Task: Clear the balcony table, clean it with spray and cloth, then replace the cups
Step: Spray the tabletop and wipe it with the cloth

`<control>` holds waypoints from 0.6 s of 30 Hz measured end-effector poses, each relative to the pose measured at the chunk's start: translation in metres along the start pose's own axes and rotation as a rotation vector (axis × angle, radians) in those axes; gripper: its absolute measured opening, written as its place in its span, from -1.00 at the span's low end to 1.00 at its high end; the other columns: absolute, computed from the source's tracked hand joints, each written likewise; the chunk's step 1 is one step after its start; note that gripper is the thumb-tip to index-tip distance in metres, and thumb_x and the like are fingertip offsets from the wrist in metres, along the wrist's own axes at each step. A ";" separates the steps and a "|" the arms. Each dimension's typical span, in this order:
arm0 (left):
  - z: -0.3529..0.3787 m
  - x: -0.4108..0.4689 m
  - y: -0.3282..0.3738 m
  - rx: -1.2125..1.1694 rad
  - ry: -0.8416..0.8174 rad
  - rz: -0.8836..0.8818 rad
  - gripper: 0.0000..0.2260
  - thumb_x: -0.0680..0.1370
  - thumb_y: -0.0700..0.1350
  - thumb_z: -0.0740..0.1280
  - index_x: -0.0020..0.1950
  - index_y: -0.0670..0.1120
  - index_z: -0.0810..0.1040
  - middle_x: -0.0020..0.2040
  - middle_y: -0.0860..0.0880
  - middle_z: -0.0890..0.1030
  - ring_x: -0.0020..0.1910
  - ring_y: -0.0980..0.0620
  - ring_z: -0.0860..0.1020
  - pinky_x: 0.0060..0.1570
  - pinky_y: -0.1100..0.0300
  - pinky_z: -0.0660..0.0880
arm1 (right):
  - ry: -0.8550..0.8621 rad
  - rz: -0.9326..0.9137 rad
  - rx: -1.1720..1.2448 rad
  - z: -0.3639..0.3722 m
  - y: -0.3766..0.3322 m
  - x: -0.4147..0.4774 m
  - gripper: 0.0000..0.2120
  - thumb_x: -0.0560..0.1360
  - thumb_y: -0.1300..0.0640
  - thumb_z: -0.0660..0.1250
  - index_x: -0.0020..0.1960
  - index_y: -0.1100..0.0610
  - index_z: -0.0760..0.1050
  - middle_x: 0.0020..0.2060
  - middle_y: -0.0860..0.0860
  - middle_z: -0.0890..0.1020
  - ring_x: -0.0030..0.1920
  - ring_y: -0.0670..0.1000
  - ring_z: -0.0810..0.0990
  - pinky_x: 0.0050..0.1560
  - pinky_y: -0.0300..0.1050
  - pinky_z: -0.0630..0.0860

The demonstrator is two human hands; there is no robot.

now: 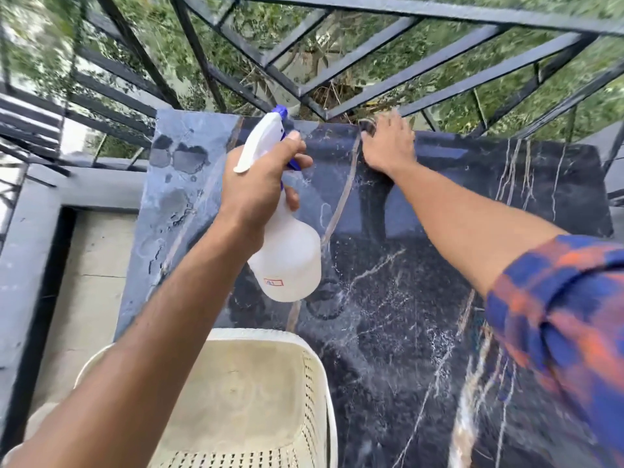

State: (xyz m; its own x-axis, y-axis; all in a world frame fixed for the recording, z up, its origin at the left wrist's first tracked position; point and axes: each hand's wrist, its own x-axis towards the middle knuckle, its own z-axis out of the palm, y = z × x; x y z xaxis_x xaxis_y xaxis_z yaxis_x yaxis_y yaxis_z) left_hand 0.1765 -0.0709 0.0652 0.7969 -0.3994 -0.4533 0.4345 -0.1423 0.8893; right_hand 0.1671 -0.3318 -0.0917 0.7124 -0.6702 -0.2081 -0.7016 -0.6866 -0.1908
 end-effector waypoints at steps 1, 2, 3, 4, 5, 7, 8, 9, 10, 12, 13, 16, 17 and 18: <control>-0.001 -0.002 0.000 -0.003 0.005 -0.003 -0.85 0.58 -0.04 0.39 -0.08 -0.10 0.64 -0.14 -0.10 0.70 -0.55 0.01 0.37 -0.46 0.22 0.39 | -0.019 -0.084 -0.026 0.001 -0.021 0.004 -0.49 0.64 -0.12 0.18 0.50 0.10 0.33 0.53 0.21 0.28 0.50 0.28 0.26 0.49 0.20 0.20; -0.001 -0.003 0.001 -0.004 0.010 -0.005 -0.85 0.58 -0.04 0.39 -0.08 -0.10 0.63 -0.14 -0.10 0.69 -0.55 0.01 0.37 -0.45 0.22 0.39 | -0.037 -0.201 -0.040 0.005 -0.042 0.005 -0.49 0.62 -0.12 0.20 0.50 0.07 0.33 0.52 0.21 0.30 0.49 0.28 0.29 0.48 0.19 0.23; -0.002 -0.004 0.001 -0.006 0.014 -0.006 -0.85 0.58 -0.04 0.39 -0.08 -0.10 0.63 -0.15 -0.10 0.69 -0.55 0.01 0.37 -0.46 0.21 0.39 | -0.060 -0.317 -0.044 0.009 -0.063 0.000 -0.47 0.61 -0.11 0.22 0.52 0.06 0.31 0.54 0.21 0.28 0.50 0.28 0.27 0.50 0.18 0.22; -0.002 -0.004 0.000 -0.009 0.019 -0.005 -0.86 0.59 -0.05 0.39 -0.09 -0.10 0.63 -0.15 -0.10 0.69 -0.55 0.01 0.37 -0.47 0.21 0.39 | -0.087 -0.416 -0.035 0.015 -0.080 -0.008 -0.44 0.61 -0.08 0.22 0.56 0.06 0.27 0.57 0.19 0.23 0.54 0.27 0.22 0.54 0.18 0.18; -0.002 -0.006 0.000 -0.012 0.026 -0.004 -0.85 0.59 -0.05 0.39 -0.10 -0.11 0.63 -0.15 -0.11 0.69 -0.55 0.02 0.38 -0.47 0.21 0.38 | -0.118 -0.479 -0.015 0.020 -0.090 -0.022 -0.42 0.61 -0.03 0.23 0.59 0.06 0.22 0.60 0.17 0.18 0.58 0.26 0.15 0.56 0.18 0.11; -0.001 -0.008 -0.001 -0.024 0.026 0.002 -0.85 0.59 -0.07 0.38 -0.09 -0.13 0.63 -0.14 -0.13 0.68 -0.56 0.04 0.40 -0.48 0.21 0.37 | -0.109 -0.536 0.045 0.031 -0.086 -0.060 -0.41 0.61 0.00 0.24 0.60 0.08 0.22 0.60 0.12 0.21 0.59 0.24 0.14 0.56 0.24 0.11; -0.001 -0.010 -0.001 -0.037 0.021 0.004 -0.85 0.59 -0.07 0.38 -0.08 -0.14 0.63 -0.13 -0.14 0.67 -0.56 0.06 0.41 -0.49 0.23 0.37 | -0.077 -0.573 0.062 0.037 -0.072 -0.081 -0.42 0.60 -0.03 0.24 0.58 0.08 0.27 0.57 0.11 0.27 0.57 0.23 0.20 0.53 0.27 0.17; -0.002 -0.013 0.000 -0.046 0.015 0.005 -0.85 0.60 -0.07 0.38 -0.07 -0.14 0.63 -0.12 -0.15 0.67 -0.56 0.07 0.42 -0.49 0.24 0.38 | -0.050 -0.618 0.057 0.042 -0.053 -0.101 -0.42 0.59 -0.07 0.23 0.56 0.08 0.28 0.56 0.10 0.29 0.54 0.21 0.24 0.52 0.25 0.20; -0.002 -0.015 0.000 -0.046 0.009 0.006 -0.84 0.60 -0.06 0.38 -0.05 -0.14 0.62 -0.11 -0.16 0.67 -0.55 0.07 0.42 -0.49 0.24 0.39 | -0.058 -0.639 0.033 0.046 -0.028 -0.114 -0.40 0.59 -0.10 0.23 0.57 0.08 0.27 0.56 0.09 0.29 0.54 0.18 0.24 0.55 0.20 0.18; -0.002 -0.019 0.000 -0.043 -0.001 0.007 -0.84 0.60 -0.05 0.38 -0.05 -0.14 0.62 -0.12 -0.15 0.67 -0.53 0.06 0.41 -0.48 0.23 0.39 | -0.080 -0.582 0.004 0.042 0.025 -0.120 -0.40 0.60 -0.12 0.21 0.57 0.08 0.25 0.56 0.09 0.28 0.56 0.14 0.21 0.55 0.12 0.13; -0.003 -0.022 0.001 -0.046 -0.003 0.011 -0.84 0.60 -0.05 0.39 -0.05 -0.14 0.62 -0.13 -0.15 0.67 -0.52 0.05 0.41 -0.48 0.22 0.39 | -0.060 -0.508 -0.004 0.034 0.044 -0.113 -0.41 0.59 -0.14 0.18 0.55 0.09 0.27 0.56 0.12 0.29 0.56 0.16 0.22 0.55 0.12 0.14; -0.003 -0.033 0.000 -0.042 -0.015 0.029 -0.86 0.59 -0.05 0.39 -0.07 -0.10 0.63 -0.13 -0.13 0.68 -0.47 0.00 0.42 -0.45 0.20 0.38 | -0.005 -0.252 -0.035 0.014 0.053 -0.066 -0.45 0.63 -0.10 0.17 0.50 0.19 0.31 0.51 0.23 0.32 0.50 0.28 0.28 0.53 0.15 0.20; -0.003 -0.037 0.000 -0.041 -0.021 0.032 -0.86 0.59 -0.04 0.39 -0.07 -0.10 0.64 -0.13 -0.12 0.69 -0.47 -0.01 0.41 -0.44 0.20 0.38 | -0.006 -0.211 -0.046 0.010 0.040 -0.054 -0.49 0.64 -0.06 0.20 0.48 0.22 0.34 0.47 0.25 0.35 0.46 0.31 0.31 0.50 0.16 0.22; -0.002 -0.040 0.000 -0.042 -0.023 0.034 -0.86 0.59 -0.04 0.39 -0.08 -0.09 0.64 -0.13 -0.12 0.69 -0.49 0.00 0.40 -0.44 0.20 0.38 | -0.020 -0.211 -0.050 0.010 0.024 -0.047 -0.54 0.63 -0.03 0.24 0.42 0.21 0.39 0.42 0.25 0.39 0.40 0.33 0.36 0.45 0.17 0.28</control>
State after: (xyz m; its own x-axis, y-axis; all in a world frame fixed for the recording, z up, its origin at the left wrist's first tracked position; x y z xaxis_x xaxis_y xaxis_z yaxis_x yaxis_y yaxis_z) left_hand 0.1454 -0.0527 0.0827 0.8021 -0.4238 -0.4206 0.4246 -0.0904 0.9008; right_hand 0.1163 -0.3141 -0.0963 0.8429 -0.5045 -0.1872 -0.5346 -0.8247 -0.1844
